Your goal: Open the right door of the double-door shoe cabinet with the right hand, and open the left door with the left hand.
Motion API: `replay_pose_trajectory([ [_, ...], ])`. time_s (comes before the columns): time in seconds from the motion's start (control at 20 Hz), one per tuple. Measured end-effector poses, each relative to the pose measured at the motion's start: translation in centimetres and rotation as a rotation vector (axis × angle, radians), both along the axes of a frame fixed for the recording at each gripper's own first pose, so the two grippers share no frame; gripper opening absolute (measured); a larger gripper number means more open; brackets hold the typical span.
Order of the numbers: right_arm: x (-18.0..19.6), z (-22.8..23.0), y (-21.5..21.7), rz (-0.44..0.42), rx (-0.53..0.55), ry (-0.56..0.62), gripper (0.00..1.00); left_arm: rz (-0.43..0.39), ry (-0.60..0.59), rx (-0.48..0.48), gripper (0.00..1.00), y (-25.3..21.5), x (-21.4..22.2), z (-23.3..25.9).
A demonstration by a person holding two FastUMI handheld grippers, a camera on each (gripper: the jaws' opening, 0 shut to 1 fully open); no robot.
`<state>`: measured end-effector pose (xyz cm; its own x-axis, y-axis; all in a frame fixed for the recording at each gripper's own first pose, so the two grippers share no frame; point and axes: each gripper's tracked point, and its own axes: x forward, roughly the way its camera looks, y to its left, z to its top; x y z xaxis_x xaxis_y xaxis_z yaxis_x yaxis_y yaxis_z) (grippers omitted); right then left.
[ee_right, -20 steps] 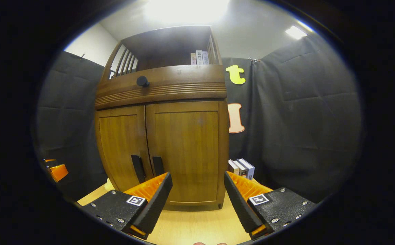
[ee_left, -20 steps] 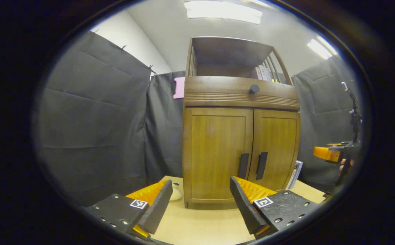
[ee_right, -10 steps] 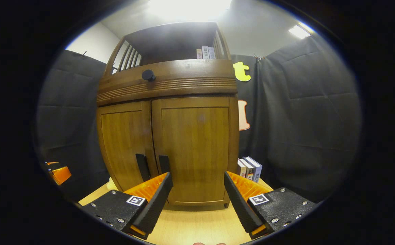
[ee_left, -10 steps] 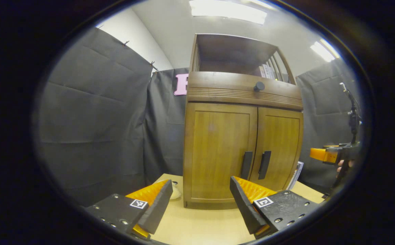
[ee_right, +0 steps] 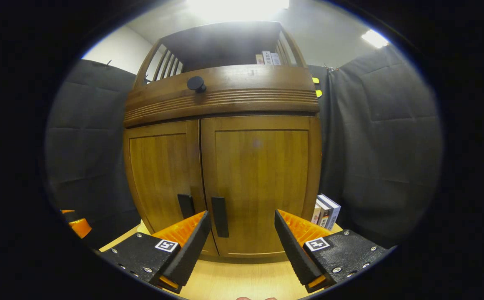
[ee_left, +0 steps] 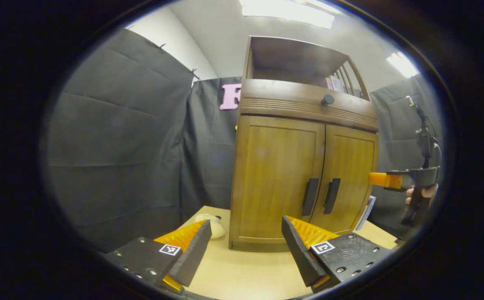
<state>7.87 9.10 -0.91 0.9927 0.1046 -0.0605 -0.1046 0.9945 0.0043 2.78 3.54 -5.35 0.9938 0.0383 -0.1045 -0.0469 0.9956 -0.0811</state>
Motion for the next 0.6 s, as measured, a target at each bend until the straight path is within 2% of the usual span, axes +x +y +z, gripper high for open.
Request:
replay_pose_trajectory([
  [0.05, 0.9, 0.0, 0.6, 0.003, 0.000, 0.003, 0.95, 0.008, 0.012, -0.001, 0.89, 0.6, -0.3, -0.3],
  [0.1, 1.7, 0.1, 1.3, 0.007, 0.003, 0.004, 0.95, 0.019, 0.021, -0.001, 1.00, 1.3, -0.8, -0.7],
  [0.3, 4.3, -0.3, 3.2, 0.026, 0.015, 0.012, 0.95, 0.065, 0.060, -0.012, 1.00, 3.2, -2.1, -2.2],
  [0.35, 5.0, -0.5, 3.6, 0.030, 0.017, 0.019, 0.95, 0.075, 0.069, -0.022, 0.96, 3.5, -2.4, -2.5],
  [0.5, 7.5, -1.5, 4.1, 0.011, 0.006, 0.036, 0.95, 0.094, 0.098, -0.033, 0.97, 3.6, -2.2, -3.4],
  [0.55, 8.2, -1.9, 4.2, -0.001, 0.001, 0.038, 0.95, 0.096, 0.103, -0.030, 1.00, 3.6, -2.0, -3.7],
  [0.6, 8.7, -2.6, 4.3, -0.008, -0.002, 0.046, 0.95, 0.092, 0.108, -0.031, 0.97, 3.5, -2.1, -4.0],
])
